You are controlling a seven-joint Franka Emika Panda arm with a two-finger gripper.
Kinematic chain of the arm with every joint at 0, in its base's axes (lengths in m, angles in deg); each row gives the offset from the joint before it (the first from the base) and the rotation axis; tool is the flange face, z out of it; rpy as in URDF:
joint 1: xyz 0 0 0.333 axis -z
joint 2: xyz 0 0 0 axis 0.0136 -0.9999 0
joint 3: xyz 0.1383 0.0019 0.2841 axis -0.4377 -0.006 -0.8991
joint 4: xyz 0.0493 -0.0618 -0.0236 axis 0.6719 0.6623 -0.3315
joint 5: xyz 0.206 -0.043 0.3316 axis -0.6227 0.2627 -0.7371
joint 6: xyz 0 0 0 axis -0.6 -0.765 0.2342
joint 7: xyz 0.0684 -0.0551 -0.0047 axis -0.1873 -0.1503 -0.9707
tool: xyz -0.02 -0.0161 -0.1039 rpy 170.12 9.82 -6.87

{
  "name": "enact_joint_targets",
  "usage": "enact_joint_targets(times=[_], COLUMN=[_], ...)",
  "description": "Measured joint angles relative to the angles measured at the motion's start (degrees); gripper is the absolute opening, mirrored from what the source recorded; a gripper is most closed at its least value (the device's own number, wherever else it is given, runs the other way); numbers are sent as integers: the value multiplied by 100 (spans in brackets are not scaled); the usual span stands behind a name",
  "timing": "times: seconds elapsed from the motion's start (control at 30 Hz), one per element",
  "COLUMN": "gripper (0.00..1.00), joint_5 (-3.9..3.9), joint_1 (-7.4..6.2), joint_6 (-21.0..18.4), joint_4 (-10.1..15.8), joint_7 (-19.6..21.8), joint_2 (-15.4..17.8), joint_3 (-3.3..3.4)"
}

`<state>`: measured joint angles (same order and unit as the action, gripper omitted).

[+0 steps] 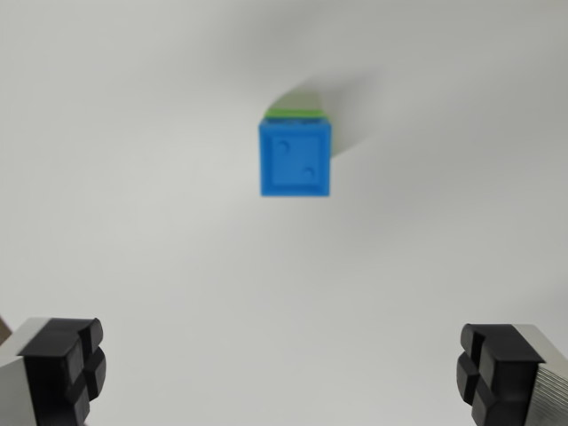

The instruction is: Stack cube

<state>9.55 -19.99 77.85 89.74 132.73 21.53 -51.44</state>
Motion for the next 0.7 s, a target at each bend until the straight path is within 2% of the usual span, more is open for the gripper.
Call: enact_joint_targets(times=[0.33, 0.7], gripper=[100, 100], joint_5=[-3, -3], joint_1=[0, 0], joint_6=[-254, -294], joint_4=[-188, -223], joint_7=[-2, -2], joint_2=[59, 67], joint_3=[0, 0])
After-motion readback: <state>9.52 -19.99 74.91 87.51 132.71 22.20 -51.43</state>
